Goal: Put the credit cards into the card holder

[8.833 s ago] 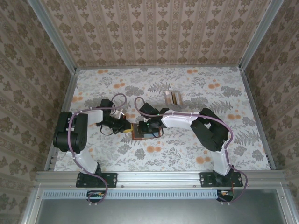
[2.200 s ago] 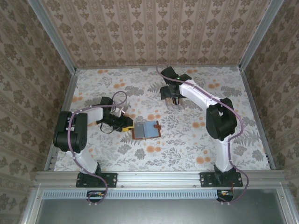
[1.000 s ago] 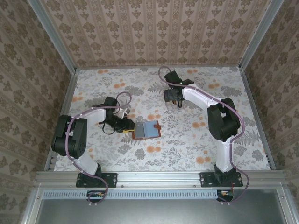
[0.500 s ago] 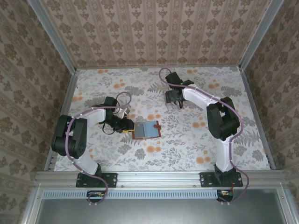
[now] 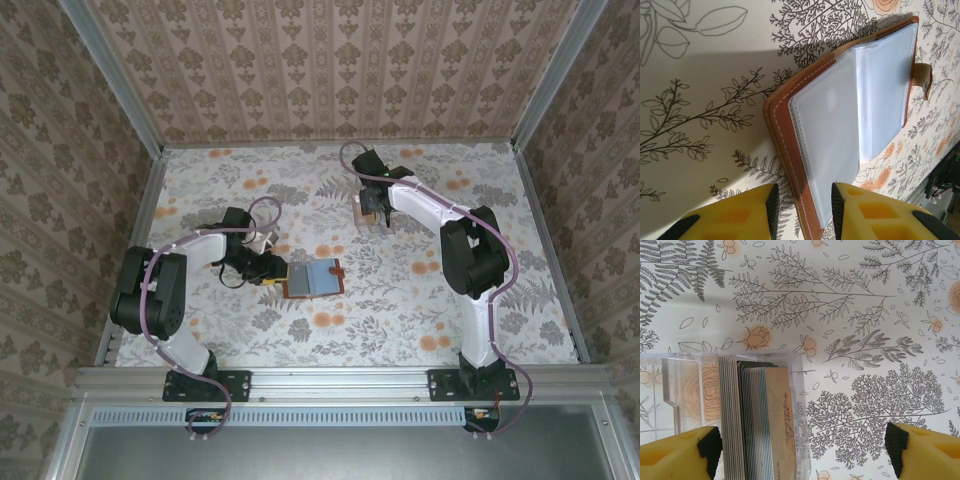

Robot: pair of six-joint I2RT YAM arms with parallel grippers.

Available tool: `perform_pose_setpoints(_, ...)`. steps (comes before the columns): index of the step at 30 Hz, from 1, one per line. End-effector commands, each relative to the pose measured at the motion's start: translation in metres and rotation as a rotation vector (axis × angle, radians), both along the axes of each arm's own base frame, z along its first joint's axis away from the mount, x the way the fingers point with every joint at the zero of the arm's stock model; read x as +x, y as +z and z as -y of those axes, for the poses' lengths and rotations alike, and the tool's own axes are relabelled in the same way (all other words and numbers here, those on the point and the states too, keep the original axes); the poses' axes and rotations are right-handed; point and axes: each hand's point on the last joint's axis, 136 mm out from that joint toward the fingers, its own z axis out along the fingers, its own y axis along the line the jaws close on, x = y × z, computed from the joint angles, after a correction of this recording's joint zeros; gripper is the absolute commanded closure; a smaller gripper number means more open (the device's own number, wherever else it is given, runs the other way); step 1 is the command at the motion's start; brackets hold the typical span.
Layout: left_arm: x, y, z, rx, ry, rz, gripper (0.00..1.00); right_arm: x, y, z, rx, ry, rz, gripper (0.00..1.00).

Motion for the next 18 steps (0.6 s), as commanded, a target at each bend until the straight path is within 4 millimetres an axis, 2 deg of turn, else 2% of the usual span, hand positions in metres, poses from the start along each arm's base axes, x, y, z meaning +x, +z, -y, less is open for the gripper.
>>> perform_pose_setpoints(1, -0.003, -0.001, -0.001, 0.003, -0.021, -0.002, 0.65, -0.004, 0.002, 0.024, -0.035, -0.088, -0.021, 0.13)
perform_pose_setpoints(5, -0.003, 0.0, -0.001, 0.001, -0.02, 0.001, 0.65, -0.008, -0.017, 0.013, 0.094, -0.063, -0.066, 0.14)
perform_pose_setpoints(12, -0.004, -0.001, 0.0, -0.002, -0.021, -0.006, 0.65, -0.009, -0.028, -0.006, 0.183, 0.004, -0.117, 0.14)
perform_pose_setpoints(18, -0.003, 0.0, -0.001, -0.005, -0.019, 0.0, 0.65, -0.013, -0.027, 0.021, 0.119, -0.089, -0.125, 0.15)
